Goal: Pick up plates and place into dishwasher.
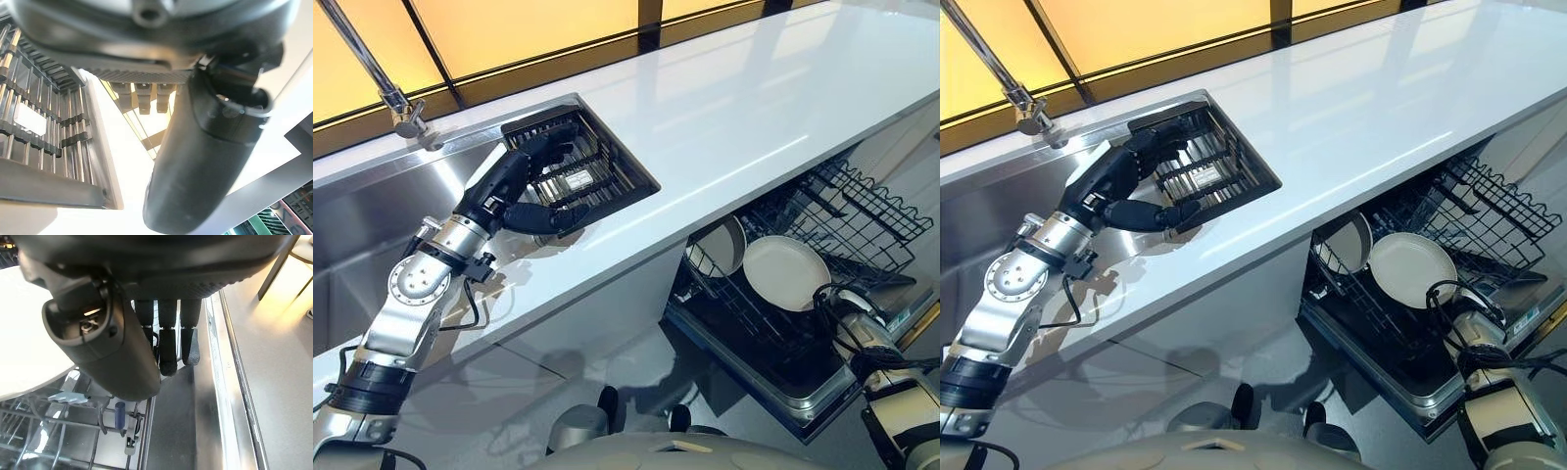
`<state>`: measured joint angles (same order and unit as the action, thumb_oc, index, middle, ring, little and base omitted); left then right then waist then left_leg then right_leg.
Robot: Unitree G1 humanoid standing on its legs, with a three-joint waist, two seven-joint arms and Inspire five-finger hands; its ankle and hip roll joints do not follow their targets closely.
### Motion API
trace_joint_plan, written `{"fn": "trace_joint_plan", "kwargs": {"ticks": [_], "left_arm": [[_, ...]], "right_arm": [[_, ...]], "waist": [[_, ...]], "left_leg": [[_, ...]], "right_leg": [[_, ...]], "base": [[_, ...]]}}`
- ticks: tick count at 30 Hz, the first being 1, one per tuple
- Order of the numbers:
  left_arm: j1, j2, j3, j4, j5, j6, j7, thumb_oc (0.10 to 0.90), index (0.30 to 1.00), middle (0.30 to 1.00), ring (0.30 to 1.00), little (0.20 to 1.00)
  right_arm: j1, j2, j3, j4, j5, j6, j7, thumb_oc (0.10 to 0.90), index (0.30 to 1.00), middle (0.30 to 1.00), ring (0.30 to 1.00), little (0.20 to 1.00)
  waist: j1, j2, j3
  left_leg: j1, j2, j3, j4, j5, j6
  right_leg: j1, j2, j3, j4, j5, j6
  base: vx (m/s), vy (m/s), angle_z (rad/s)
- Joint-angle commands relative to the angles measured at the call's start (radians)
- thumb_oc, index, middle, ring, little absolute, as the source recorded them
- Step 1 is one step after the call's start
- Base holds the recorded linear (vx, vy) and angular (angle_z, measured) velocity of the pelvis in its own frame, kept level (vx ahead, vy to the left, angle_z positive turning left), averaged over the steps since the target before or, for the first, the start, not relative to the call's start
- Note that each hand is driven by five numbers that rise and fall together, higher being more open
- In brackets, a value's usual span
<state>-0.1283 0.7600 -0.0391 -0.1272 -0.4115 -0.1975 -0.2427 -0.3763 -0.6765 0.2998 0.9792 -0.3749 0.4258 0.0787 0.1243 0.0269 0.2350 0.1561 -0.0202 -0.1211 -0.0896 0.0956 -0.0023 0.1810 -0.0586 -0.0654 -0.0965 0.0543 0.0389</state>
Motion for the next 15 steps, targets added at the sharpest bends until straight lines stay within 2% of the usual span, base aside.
{"fn": "trace_joint_plan", "kwargs": {"ticks": [1, 4, 9, 13, 15], "left_arm": [[-0.055, -0.004, 0.075, -0.085, -0.039, -0.076, 0.003, 0.800, 0.900, 0.900, 0.900, 0.900], [-0.056, -0.018, 0.070, -0.085, -0.026, -0.074, 0.008, 0.800, 0.900, 0.900, 0.900, 0.900], [-0.059, -0.039, 0.072, -0.091, -0.010, -0.054, 0.007, 0.800, 0.900, 0.900, 0.900, 0.900], [-0.064, -0.056, 0.079, -0.094, -0.008, -0.037, -0.004, 0.800, 0.900, 0.900, 0.900, 0.900], [-0.070, -0.074, 0.084, -0.094, -0.003, -0.023, -0.013, 0.800, 0.900, 0.900, 0.900, 0.900]], "right_arm": [[-0.022, -0.038, 0.099, 0.055, -0.035, 0.032, 0.017, 0.100, 0.300, 0.300, 0.300, 0.200], [-0.018, -0.010, 0.129, 0.050, -0.078, 0.032, 0.056, 0.100, 0.300, 0.300, 0.300, 0.200], [0.002, 0.057, 0.163, 0.100, -0.053, 0.050, 0.162, 0.100, 0.300, 0.300, 0.300, 0.200], [0.010, 0.110, 0.142, 0.138, 0.160, 0.018, 0.205, 0.100, 0.300, 0.300, 0.300, 0.200], [0.022, 0.147, 0.105, 0.162, 0.334, -0.057, 0.196, 0.100, 0.300, 0.300, 0.300, 0.200]], "waist": [[-0.015, -0.013, -0.079], [-0.016, -0.009, -0.082], [-0.012, -0.003, -0.086], [-0.006, 0.000, -0.086], [-0.003, 0.002, -0.087]], "left_leg": [[-0.002, -0.022, 0.016, 0.002, -0.087, 0.022], [0.000, -0.023, 0.016, 0.002, -0.088, 0.022], [0.000, -0.023, 0.013, 0.002, -0.087, 0.021], [0.004, -0.025, 0.004, 0.002, -0.086, 0.020], [0.005, -0.025, 0.000, 0.002, -0.085, 0.019]], "right_leg": [[-0.012, 0.011, -0.023, 0.009, -0.015, 0.021], [-0.011, 0.010, -0.023, 0.009, -0.017, 0.020], [-0.009, 0.008, -0.028, 0.009, -0.021, 0.018], [-0.002, 0.007, -0.032, 0.009, -0.022, 0.014], [0.001, 0.005, -0.035, 0.009, -0.023, 0.011]], "base": [[0.00, 0.000, 0.00], [0.00, 0.000, 0.00], [0.00, 0.000, 0.00], [0.00, 0.004, 0.01], [0.02, 0.020, 0.05]]}}
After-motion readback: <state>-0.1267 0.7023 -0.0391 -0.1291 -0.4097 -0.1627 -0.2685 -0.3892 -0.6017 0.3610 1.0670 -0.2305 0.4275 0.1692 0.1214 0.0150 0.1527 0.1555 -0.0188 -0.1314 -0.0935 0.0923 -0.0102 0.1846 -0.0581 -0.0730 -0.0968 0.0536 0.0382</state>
